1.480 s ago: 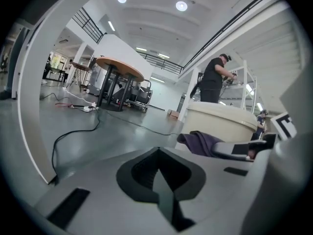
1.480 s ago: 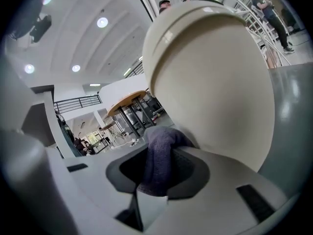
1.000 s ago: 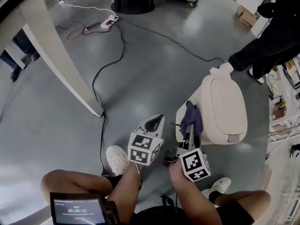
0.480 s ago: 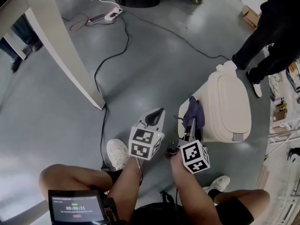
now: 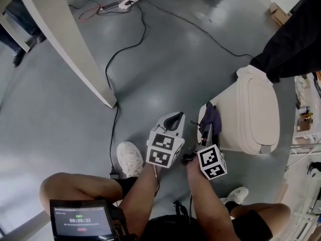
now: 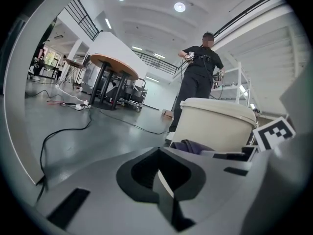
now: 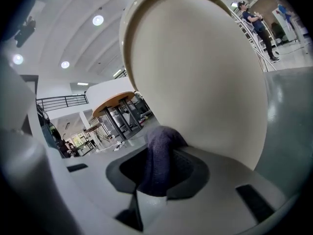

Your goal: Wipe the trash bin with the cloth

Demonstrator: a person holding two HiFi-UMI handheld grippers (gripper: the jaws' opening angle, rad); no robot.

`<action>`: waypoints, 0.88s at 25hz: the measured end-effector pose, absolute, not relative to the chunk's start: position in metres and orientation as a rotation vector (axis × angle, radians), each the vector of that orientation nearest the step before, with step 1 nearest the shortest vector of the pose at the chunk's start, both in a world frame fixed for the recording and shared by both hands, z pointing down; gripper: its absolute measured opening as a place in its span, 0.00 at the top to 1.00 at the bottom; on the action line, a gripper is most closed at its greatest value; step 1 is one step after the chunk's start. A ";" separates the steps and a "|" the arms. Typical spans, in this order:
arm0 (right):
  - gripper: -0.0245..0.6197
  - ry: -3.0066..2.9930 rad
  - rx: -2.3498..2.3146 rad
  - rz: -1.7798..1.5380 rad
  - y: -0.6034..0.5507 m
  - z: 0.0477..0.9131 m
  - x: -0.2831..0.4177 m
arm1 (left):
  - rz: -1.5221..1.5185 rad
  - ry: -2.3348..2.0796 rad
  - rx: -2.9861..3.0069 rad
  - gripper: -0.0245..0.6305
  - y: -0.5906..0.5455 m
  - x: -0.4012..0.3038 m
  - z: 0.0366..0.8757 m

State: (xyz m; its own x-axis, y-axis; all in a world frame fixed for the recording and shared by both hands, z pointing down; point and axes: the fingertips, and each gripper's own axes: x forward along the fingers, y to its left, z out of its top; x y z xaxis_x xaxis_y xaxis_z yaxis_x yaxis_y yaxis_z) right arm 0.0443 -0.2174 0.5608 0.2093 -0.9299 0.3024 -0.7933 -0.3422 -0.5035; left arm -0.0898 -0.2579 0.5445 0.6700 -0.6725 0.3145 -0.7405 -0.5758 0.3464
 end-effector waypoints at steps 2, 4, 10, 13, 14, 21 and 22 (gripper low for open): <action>0.82 1.620 -2.266 -0.855 -0.222 0.577 0.043 | 0.197 -1.103 2.420 0.96 -0.264 -0.092 0.553; 0.82 1.599 -2.284 -0.882 -0.224 0.590 0.043 | 0.200 -1.106 2.412 0.96 -0.266 -0.091 0.557; 0.82 1.586 -2.321 -0.939 -0.226 0.619 0.042 | 0.212 -1.111 2.394 0.96 -0.268 -0.095 0.568; 0.82 1.592 -2.336 -0.971 -0.225 0.632 0.043 | 0.210 -1.115 2.370 0.96 -0.267 -0.093 0.570; 0.82 1.595 -2.338 -0.979 -0.225 0.635 0.044 | 0.205 -1.118 2.362 0.96 -0.267 -0.093 0.569; 0.82 1.561 -2.345 -1.053 -0.225 0.654 0.043 | 0.196 -1.169 2.320 0.96 -0.274 -0.107 0.568; 0.82 1.544 -2.335 -1.071 -0.226 0.656 0.043 | 0.199 -1.171 2.315 0.96 -0.274 -0.107 0.570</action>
State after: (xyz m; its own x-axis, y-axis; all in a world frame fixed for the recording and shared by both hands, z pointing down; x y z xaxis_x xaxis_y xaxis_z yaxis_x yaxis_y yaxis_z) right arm 0.0430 -0.2256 0.6556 0.2182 -0.8497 0.4801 -0.7469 -0.4620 -0.4782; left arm -0.1074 -0.2740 0.5700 0.6128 -0.7045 0.3579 -0.7832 -0.4815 0.3933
